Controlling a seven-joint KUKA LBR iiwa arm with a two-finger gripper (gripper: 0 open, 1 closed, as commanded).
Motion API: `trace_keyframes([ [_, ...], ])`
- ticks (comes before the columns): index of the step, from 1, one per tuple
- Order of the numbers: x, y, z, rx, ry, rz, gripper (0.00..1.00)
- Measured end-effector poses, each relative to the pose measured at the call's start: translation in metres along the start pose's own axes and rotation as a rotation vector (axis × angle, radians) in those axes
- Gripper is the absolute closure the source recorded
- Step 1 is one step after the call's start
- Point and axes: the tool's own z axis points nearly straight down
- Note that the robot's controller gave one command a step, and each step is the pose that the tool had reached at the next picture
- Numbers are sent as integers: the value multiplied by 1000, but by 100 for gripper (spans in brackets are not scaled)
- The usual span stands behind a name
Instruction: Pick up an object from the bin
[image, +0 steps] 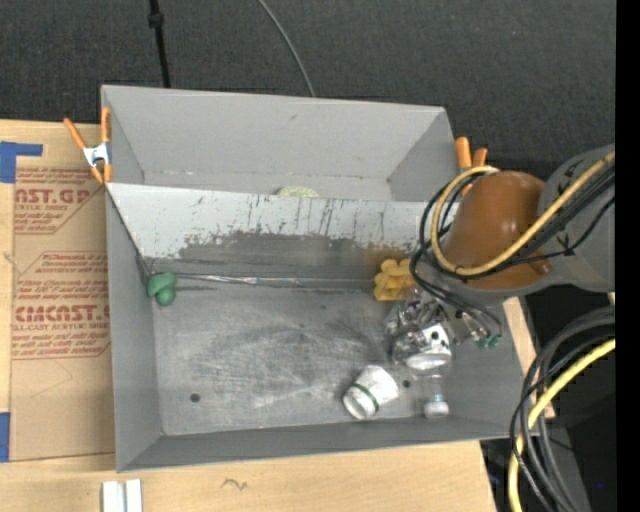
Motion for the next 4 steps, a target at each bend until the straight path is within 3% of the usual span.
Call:
trace_keyframes([
  [1, -9, -18, 31, -9, 9, -222, 0],
  [2, -9, -14, 14, -7, 6, -313, 0],
  [3, -9, -9, 5, -6, 4, -229, 0],
  [4, -11, -10, 15, -3, 4, -16, 0],
])
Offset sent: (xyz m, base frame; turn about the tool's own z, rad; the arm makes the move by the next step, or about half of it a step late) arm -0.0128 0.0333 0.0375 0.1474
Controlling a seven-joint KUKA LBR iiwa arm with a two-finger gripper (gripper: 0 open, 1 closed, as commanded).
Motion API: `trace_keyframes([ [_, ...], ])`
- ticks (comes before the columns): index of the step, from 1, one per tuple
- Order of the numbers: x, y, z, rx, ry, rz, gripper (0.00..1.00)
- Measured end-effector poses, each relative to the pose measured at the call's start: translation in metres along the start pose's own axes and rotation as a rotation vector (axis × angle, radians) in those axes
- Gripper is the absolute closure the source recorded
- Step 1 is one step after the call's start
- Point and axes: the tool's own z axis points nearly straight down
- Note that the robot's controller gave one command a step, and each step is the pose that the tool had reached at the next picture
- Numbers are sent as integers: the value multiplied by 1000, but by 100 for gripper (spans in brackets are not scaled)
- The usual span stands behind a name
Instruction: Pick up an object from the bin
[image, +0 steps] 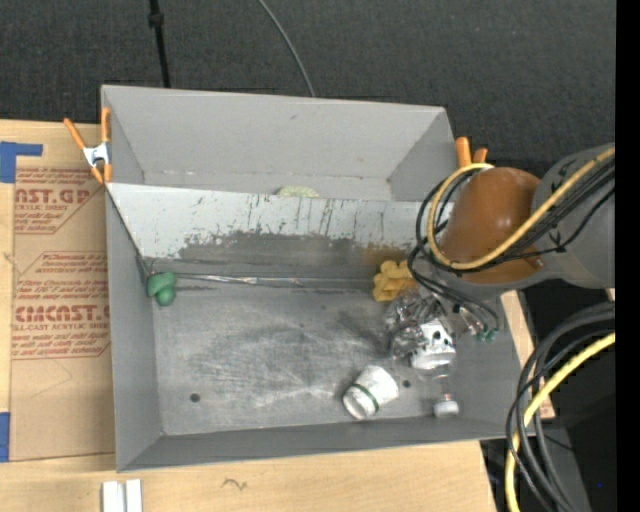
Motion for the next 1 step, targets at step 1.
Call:
trace_keyframes([
  [1, 14, 25, -7, -1, 2, -259, 0],
])
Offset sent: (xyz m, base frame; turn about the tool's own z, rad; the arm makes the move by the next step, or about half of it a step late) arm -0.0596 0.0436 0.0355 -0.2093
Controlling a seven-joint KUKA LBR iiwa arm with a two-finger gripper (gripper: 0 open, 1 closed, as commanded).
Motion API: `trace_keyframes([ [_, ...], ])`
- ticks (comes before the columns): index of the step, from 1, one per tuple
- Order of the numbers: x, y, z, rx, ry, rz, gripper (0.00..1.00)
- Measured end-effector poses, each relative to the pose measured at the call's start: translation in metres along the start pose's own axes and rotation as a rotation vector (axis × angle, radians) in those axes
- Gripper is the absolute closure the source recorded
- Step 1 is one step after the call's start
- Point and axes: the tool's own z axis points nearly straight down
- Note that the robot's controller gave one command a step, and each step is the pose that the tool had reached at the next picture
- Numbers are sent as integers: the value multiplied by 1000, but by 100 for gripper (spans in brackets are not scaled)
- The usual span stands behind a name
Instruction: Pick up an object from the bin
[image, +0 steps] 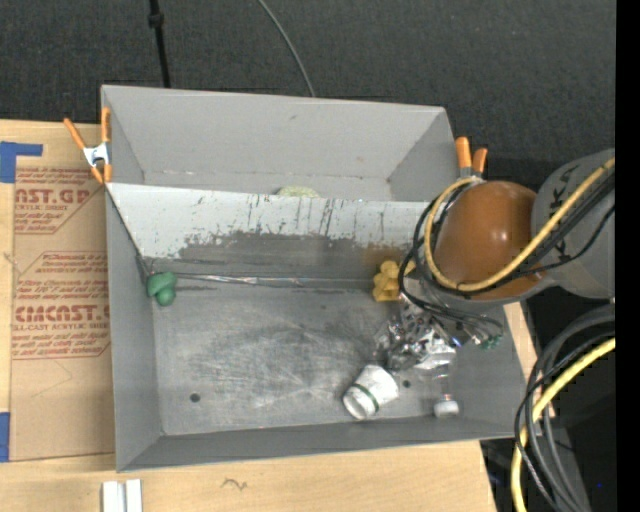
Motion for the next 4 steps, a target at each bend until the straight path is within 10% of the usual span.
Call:
trace_keyframes([
  [1, 17, 43, -29, -1, -1, 49, 100],
  [2, 17, 42, -28, 0, -1, 49, 0],
  [4, 10, 38, -14, 3, -4, 95, 0],
])
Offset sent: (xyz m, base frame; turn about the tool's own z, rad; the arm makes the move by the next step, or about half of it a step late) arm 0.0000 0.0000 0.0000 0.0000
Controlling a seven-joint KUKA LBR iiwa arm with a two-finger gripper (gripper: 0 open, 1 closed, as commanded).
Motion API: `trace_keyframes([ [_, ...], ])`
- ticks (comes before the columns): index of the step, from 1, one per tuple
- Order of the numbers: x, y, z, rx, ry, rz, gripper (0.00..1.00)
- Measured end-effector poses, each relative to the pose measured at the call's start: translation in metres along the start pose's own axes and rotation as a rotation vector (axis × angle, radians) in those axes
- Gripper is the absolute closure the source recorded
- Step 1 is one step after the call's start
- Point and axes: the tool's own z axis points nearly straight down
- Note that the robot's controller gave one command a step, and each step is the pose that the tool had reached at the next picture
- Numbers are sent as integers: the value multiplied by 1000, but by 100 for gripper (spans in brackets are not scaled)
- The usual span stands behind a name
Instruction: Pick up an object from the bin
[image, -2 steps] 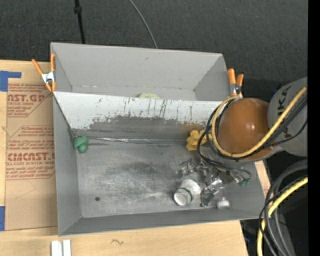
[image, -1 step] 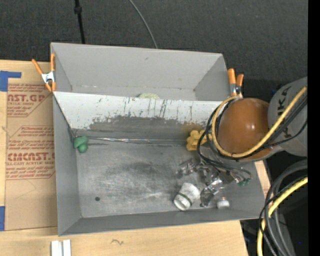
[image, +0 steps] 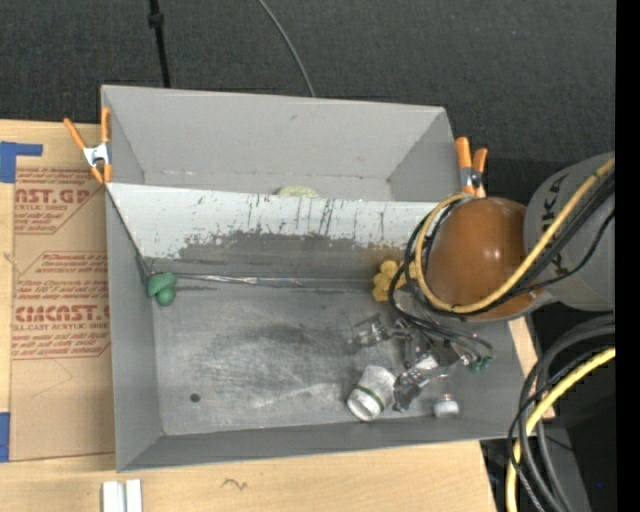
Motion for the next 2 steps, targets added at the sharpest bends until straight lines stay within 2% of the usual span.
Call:
trace_keyframes([
  [1, -40, 26, 40, 1, 13, 23, 100],
  [2, -40, 26, 40, 1, 13, 22, 100],
])
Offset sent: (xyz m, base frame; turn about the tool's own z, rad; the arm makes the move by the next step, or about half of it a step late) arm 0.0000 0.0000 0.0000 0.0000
